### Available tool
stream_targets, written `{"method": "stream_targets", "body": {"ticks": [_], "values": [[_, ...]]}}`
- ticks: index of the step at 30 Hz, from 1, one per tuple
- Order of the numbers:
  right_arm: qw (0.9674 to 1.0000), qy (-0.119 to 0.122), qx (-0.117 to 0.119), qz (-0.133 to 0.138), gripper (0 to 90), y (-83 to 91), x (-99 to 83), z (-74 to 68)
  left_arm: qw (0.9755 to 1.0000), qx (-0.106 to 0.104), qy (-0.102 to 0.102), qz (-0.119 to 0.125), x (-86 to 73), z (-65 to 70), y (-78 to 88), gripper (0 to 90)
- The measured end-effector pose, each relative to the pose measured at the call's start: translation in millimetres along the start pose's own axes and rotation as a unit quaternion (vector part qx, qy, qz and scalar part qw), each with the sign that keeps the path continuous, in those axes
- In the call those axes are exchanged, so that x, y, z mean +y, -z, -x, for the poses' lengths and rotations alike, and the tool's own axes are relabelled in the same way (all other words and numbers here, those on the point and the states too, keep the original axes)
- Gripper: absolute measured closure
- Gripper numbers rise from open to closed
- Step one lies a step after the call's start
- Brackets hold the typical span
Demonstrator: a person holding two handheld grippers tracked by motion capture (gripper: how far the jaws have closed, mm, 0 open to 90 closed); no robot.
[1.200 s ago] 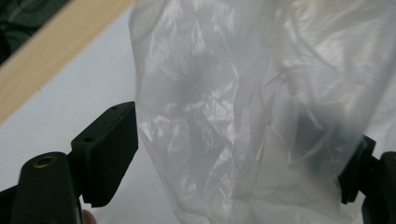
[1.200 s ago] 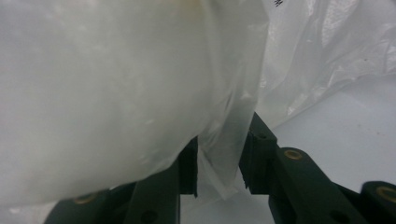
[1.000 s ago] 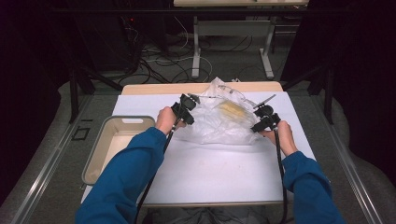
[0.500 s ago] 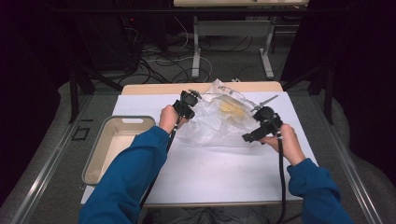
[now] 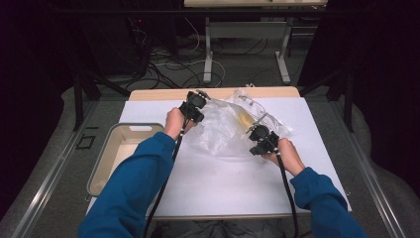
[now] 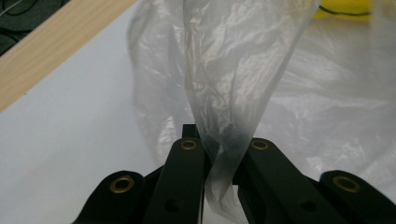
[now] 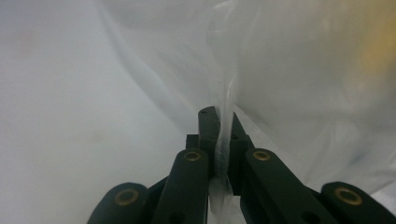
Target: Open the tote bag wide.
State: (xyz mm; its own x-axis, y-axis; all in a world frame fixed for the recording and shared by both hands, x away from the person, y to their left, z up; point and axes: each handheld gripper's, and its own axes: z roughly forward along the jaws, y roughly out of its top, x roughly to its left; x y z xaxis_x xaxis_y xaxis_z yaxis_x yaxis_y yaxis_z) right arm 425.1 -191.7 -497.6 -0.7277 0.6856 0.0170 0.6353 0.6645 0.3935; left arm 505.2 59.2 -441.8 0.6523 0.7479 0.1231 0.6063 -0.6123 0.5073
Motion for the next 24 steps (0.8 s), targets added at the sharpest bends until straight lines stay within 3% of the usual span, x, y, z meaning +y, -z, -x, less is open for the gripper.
{"method": "stream_targets", "body": {"ticks": [2,3,4,5,7,9,10,11,13,14,16,17,18,19,22,23,24], "values": [[0.9984,0.026,0.04,0.031,90.0,20.6,-3.8,-3.7,1.0,0.0,-0.002,0.009,3.9,-3.3,19.3,89.9],[0.9969,0.013,0.065,0.042,90.0,34.5,-6.4,-8.5,0.9999,0.0,-0.003,0.015,7.1,-5.0,30.0,89.9],[0.9942,0.023,0.08,0.068,90.0,47.5,-8.7,-8.9,0.9997,-0.001,-0.003,0.022,10.9,-7.3,41.0,89.8],[0.9923,0.016,0.095,0.079,90.0,63.4,-11.1,-8.9,0.9997,-0.001,-0.003,0.024,15.3,-9.3,51.1,89.8],[0.9829,0.008,0.131,0.129,90.0,86.7,-16.5,-0.6,0.9991,0.004,-0.002,0.042,24.5,-13.6,69.1,89.6],[0.9791,-0.013,0.142,0.145,90.0,100.5,-22.3,13.4,0.9989,0.006,-0.001,0.046,34.5,-16.7,75.0,88.5],[0.9803,-0.03,0.132,0.144,90.0,101.1,-25.5,23.0,0.999,0.013,-0.006,0.043,37.4,-17.0,72.4,87.1],[0.9838,-0.039,0.112,0.134,88.2,99.1,-27.2,27.7,0.9992,0.022,-0.01,0.031,40.4,-15.9,66.0,86.2],[0.9834,-0.076,0.128,0.103,84.1,84.6,-32.3,41.4,0.9994,0.026,-0.014,0.016,43.9,-12.7,47.7,84.7],[0.9863,-0.089,0.101,0.096,83.5,76.3,-35.0,48.1,0.9994,0.028,-0.016,0.008,44.3,-10.3,38.3,84.6],[0.9895,-0.121,0.062,0.05,77.1,57.5,-40.8,59.3,0.9997,0.022,-0.008,0.001,42.7,-5.2,21.0,84.6],[0.9915,-0.123,0.031,0.031,72.8,47.1,-44.0,64.8,0.9998,0.018,-0.008,-0.001,41.1,-2.6,15.0,84.9],[0.9941,-0.107,0.001,0.016,65.6,39.2,-47.6,68.8,0.9999,0.015,-0.007,-0.001,39.2,-0.9,10.7,84.9],[0.9947,-0.103,-0.007,-0.006,56.3,35.0,-49.7,70.9,0.9999,0.013,-0.006,-0.001,37.3,0.3,7.8,84.9],[0.9955,-0.093,-0.006,0.015,37.4,40.9,-50.8,63.7,1.0,0.002,-0.001,-0.001,33.2,1.8,4.7,85.6],[0.9951,-0.094,-0.016,0.027,33.0,45.4,-48.3,58.3,1.0,0.001,-0.001,-0.001,32.4,2.5,5.3,86.0],[0.9963,-0.081,-0.017,0.022,27.6,53.2,-45.4,52.9,1.0,0.0,-0.002,-0.001,31.8,2.7,6.2,86.2]]}}
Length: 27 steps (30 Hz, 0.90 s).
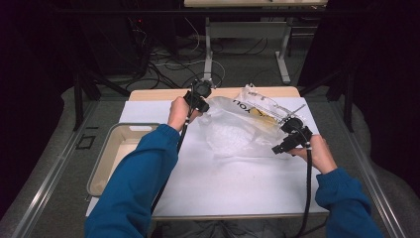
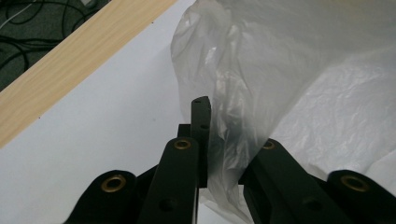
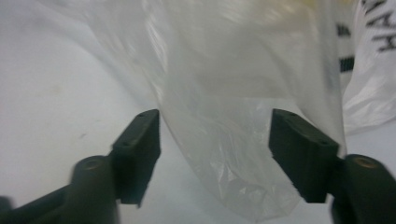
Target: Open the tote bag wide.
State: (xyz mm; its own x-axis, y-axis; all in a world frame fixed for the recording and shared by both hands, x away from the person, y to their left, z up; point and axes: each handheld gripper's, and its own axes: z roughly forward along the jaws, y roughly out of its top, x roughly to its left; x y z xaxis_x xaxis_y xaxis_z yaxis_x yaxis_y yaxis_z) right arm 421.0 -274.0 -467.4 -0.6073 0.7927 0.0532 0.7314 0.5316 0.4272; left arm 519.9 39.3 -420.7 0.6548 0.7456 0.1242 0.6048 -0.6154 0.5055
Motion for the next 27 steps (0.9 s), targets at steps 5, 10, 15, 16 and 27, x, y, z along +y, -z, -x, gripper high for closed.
{"method": "stream_targets", "body": {"ticks": [5,10,15,16,27], "values": [[0.9971,0.017,-0.05,0.055,17.1,22.2,12.2,-20.5,1.0,-0.005,-0.004,0.002,-2.7,3.5,8.8,87.8],[0.9897,0.017,-0.127,0.064,46.6,12.3,17.7,-15.6,0.9999,-0.005,-0.01,0.001,-9.2,1.0,22.5,88.5],[0.9881,0.049,-0.105,0.101,88.8,18.8,19.5,-24.6,0.9998,-0.014,-0.011,-0.001,-16.8,-7.7,50.4,88.4],[0.9881,0.05,-0.091,0.114,89.5,26.2,20.9,-26.6,0.9997,-0.019,-0.014,0.002,-17.0,-9.1,60.1,88.5],[0.9809,-0.03,-0.034,0.189,86.1,92.8,51.5,15.8,0.9969,-0.031,-0.009,0.072,21.8,-20.9,117.4,85.3]]}}
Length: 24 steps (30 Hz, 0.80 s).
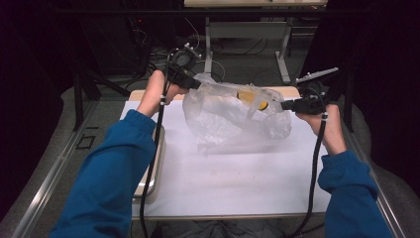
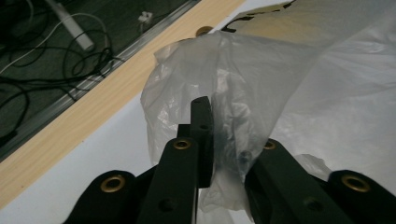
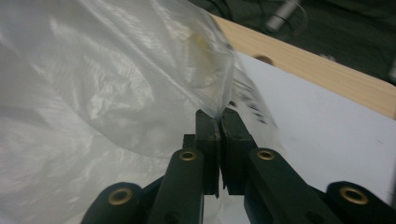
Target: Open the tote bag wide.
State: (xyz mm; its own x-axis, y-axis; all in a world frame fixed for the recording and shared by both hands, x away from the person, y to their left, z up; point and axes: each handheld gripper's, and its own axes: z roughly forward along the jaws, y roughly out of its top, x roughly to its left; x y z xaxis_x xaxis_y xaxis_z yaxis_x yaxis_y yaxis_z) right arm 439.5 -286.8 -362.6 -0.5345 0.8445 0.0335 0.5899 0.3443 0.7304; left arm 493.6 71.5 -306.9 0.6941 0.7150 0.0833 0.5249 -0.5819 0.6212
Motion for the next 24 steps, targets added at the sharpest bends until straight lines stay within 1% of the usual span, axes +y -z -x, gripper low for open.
{"method": "stream_targets", "body": {"ticks": [1,2,3,4,5,6,7,8,9,11,12,13,15,16,17,19,20,22,23,24], "values": [[0.9998,-0.005,-0.014,-0.012,86.4,-9.9,0.4,6.3,1.0,0.007,0.001,-0.005,1.5,0.3,-11.8,85.0],[0.999,-0.011,-0.028,-0.033,86.3,-21.1,-0.7,10.6,0.9997,0.017,0.001,-0.016,1.5,1.1,-28.2,84.7],[0.9974,-0.015,-0.042,-0.056,86.7,-39.4,-4.1,15.9,0.9993,0.024,-0.003,-0.028,0.6,1.5,-38.1,84.0],[0.9967,-0.017,-0.049,-0.063,88.9,-48.9,-7.1,18.6,0.999,0.034,-0.006,-0.03,-2.1,3.2,-51.3,83.1],[0.9955,-0.017,-0.055,-0.076,89.9,-60.7,-11.4,20.0,0.9985,0.039,-0.011,-0.038,-5.9,4.4,-62.9,83.0],[0.9943,-0.021,-0.059,-0.086,90.0,-70.9,-16.1,21.1,0.9984,0.039,-0.007,-0.041,-10.8,6.4,-74.1,82.9],[0.9945,-0.03,-0.048,-0.088,90.0,-78.0,-20.4,22.6,0.9984,0.036,-0.01,-0.043,-17.7,6.9,-84.2,82.3],[0.9949,-0.028,-0.039,-0.089,90.0,-83.6,-25.0,22.5,0.9981,0.035,-0.011,-0.049,-23.0,7.0,-90.6,82.1],[0.9943,-0.027,-0.042,-0.095,90.0,-86.6,-28.0,21.6,0.998,0.034,-0.01,-0.052,-27.0,6.3,-94.5,82.0],[0.9944,-0.029,-0.034,-0.095,90.0,-88.6,-32.1,19.9,0.9979,0.029,-0.003,-0.058,-37.7,1.7,-101.9,81.8],[0.9949,-0.025,-0.032,-0.093,90.0,-87.7,-33.9,19.0,0.998,0.026,0.0,-0.059,-41.7,-0.3,-103.4,81.2],[0.9952,-0.027,-0.026,-0.091,90.0,-86.8,-34.7,17.7,0.9981,0.023,0.004,-0.057,-45.5,-1.9,-104.1,80.9],[0.9958,-0.024,-0.015,-0.087,90.0,-83.9,-36.0,14.4,0.9981,0.019,0.005,-0.059,-51.6,-2.8,-104.4,77.8],[0.9957,-0.021,-0.014,-0.089,90.0,-82.9,-36.2,12.8,0.9978,0.019,0.005,-0.063,-55.5,-2.2,-104.6,74.2],[0.996,-0.019,-0.011,-0.087,90.0,-82.0,-36.7,10.4,0.9976,0.019,0.005,-0.066,-58.5,-0.9,-104.9,66.4],[0.996,-0.019,-0.009,-0.087,90.0,-81.3,-36.8,7.1,0.9968,0.022,-0.003,-0.077,-65.1,4.9,-106.8,51.7],[0.9962,-0.017,-0.008,-0.085,90.0,-81.7,-37.0,6.3,0.9962,0.022,-0.006,-0.084,-68.8,8.8,-109.0,42.0],[0.9961,-0.014,-0.009,-0.086,90.0,-82.1,-37.6,5.4,0.994,0.025,-0.021,-0.105,-77.2,17.6,-114.4,28.3],[0.9961,-0.014,-0.011,-0.086,90.0,-82.3,-37.7,5.1,0.9927,0.026,-0.023,-0.115,-81.5,23.1,-119.3,20.7],[0.9962,-0.017,-0.011,-0.085,90.0,-82.6,-37.8,4.5,0.9912,0.024,-0.033,-0.126,-85.5,27.3,-123.5,14.7]]}}
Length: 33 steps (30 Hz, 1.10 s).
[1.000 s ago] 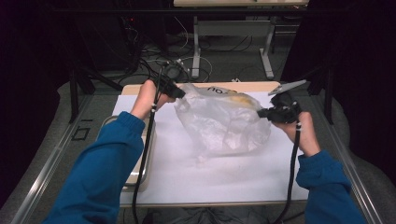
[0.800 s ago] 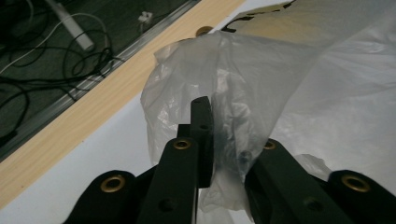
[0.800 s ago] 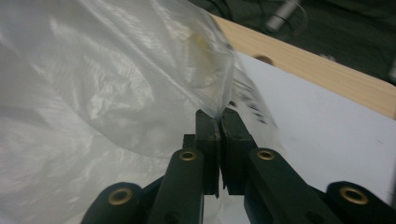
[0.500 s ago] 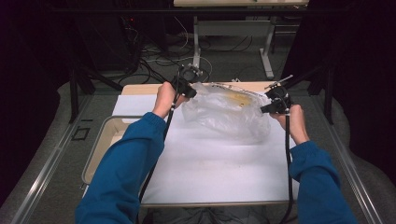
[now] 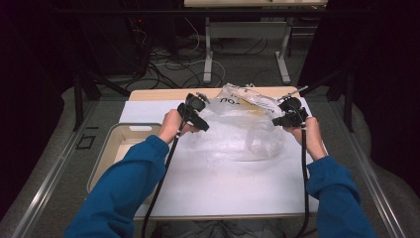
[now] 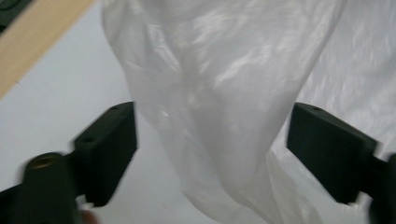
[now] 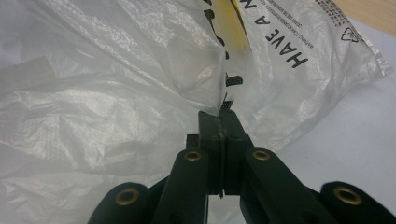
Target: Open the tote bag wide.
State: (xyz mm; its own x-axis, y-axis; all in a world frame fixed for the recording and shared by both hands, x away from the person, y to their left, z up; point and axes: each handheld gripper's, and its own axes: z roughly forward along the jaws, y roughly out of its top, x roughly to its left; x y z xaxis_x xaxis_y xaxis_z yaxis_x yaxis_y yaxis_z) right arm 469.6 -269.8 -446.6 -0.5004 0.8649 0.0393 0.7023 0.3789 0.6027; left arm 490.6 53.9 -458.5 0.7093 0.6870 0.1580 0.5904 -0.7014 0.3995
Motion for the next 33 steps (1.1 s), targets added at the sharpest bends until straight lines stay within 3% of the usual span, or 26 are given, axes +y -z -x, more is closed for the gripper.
{"method": "stream_targets", "body": {"ticks": [5,6,8,14,19,22,25,28,33], "values": [[1.0,0.002,-0.005,0.0,90.0,0.3,-0.8,0.2,0.9986,0.006,-0.019,-0.049,-6.4,13.6,-24.0,9.2],[1.0,0.004,-0.005,0.0,90.0,0.7,-1.5,0.4,0.9985,0.011,-0.018,-0.05,-7.7,14.5,-27.1,13.6],[1.0,0.002,-0.002,0.001,90.0,1.6,-3.3,1.3,0.9983,0.01,-0.02,-0.053,-11.3,15.4,-32.4,31.3],[0.9996,0.013,0.023,0.011,90.0,12.8,-13.4,-4.0,0.9999,-0.009,0.001,0.012,-21.4,4.7,-12.2,77.5],[0.9988,0.031,0.034,0.015,90.0,30.1,-16.8,-20.0,0.9983,-0.01,0.014,0.055,-27.0,-10.4,12.1,87.5],[0.9988,0.025,0.037,0.018,90.0,33.2,-14.8,-22.5,0.9979,-0.017,0.022,0.059,-27.4,-16.8,11.6,80.6],[0.9989,0.02,0.041,0.015,90.0,26.2,-15.7,-20.6,0.9977,-0.025,0.027,0.057,-28.8,-17.2,11.8,50.8],[0.9988,0.023,0.042,0.013,90.0,23.9,-17.5,-24.0,0.9952,-0.037,0.038,0.082,-35.4,-19.6,23.4,32.8],[0.9986,0.023,0.044,0.015,90.0,26.5,-17.3,-27.2,0.9907,-0.054,0.051,0.114,-50.2,-24.4,50.8,16.3]]}}
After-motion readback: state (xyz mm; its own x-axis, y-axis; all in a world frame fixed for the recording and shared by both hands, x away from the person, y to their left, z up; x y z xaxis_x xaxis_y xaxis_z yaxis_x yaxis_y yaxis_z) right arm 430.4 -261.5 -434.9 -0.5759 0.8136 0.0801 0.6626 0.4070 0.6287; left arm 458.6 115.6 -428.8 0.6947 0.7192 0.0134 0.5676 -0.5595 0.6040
